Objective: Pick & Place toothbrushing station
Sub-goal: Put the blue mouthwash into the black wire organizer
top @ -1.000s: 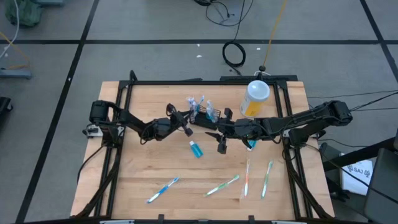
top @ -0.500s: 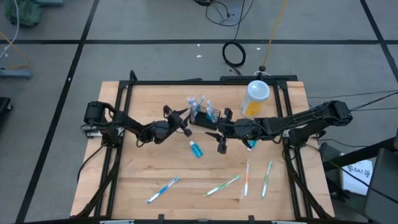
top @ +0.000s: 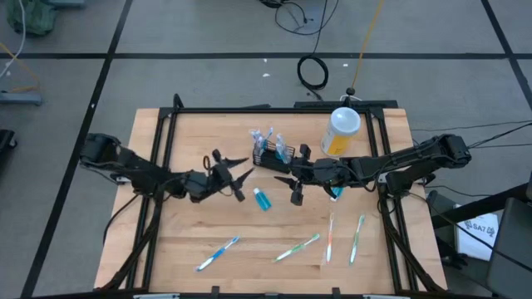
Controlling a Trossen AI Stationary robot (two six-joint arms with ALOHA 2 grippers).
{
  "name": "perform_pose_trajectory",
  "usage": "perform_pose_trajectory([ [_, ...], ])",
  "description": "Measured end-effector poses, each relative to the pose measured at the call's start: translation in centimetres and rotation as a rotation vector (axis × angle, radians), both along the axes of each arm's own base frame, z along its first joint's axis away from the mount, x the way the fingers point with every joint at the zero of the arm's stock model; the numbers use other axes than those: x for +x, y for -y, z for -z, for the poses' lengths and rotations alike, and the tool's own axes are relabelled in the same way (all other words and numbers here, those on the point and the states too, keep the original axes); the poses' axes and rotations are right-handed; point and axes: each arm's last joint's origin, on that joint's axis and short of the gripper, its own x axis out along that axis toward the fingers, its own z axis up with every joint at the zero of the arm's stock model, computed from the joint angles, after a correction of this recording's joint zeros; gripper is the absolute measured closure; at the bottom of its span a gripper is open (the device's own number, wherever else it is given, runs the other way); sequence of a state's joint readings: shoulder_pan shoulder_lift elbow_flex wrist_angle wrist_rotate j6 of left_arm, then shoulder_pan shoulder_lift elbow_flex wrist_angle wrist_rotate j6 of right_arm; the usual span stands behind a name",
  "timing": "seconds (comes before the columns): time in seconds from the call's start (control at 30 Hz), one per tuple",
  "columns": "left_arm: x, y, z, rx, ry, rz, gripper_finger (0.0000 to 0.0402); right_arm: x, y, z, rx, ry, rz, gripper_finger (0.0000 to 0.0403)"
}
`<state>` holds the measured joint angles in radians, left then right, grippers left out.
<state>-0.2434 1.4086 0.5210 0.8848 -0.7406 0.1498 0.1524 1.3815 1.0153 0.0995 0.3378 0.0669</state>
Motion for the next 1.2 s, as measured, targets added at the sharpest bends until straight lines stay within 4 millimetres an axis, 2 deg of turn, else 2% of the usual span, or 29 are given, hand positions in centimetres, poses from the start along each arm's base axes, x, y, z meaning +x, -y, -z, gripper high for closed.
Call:
perform_pose_trajectory([
  [0.17,0.4,0.4,-0.8,-0.217,-0.035,0.208,0.0222,0.0,0.0,0.0,0.000,0.000,0.000,0.0271],
  [0.33,1.1,0.0,0.3,-0.326,-0.247,0.369,0.0222,0.0,0.0,0.0,0.000,0.000,0.000,0.0271],
  [0.5,0.7,-1.0,1.8,-0.176,-0.474,0.484,0.0222,0.0,0.0,0.1,0.000,-0.003,0.000,0.0271],
  [0.63,0.4,-2.1,2.6,-0.156,-0.584,0.584,0.0222,0.0,0.0,0.1,0.000,-0.005,0.000,0.0271],
  [0.73,0.4,-2.9,2.5,-0.026,-0.603,0.637,0.0222,0.0,0.0,0.1,0.000,-0.005,0.000,0.0271],
  [0.83,0.5,-3.7,2.5,-0.010,-0.599,0.682,0.0222,0.0,0.0,0.1,0.000,-0.005,0.000,0.0271],
  [1.0,0.8,-4.7,4.0,-0.014,-0.646,0.799,0.0222,0.0,0.0,0.1,-0.001,-0.006,0.000,0.0271],
  [1.2,2.3,-5.9,6.5,0.091,-0.660,0.808,0.0222,0.0,0.0,0.1,-0.001,-0.008,0.000,0.0271],
])
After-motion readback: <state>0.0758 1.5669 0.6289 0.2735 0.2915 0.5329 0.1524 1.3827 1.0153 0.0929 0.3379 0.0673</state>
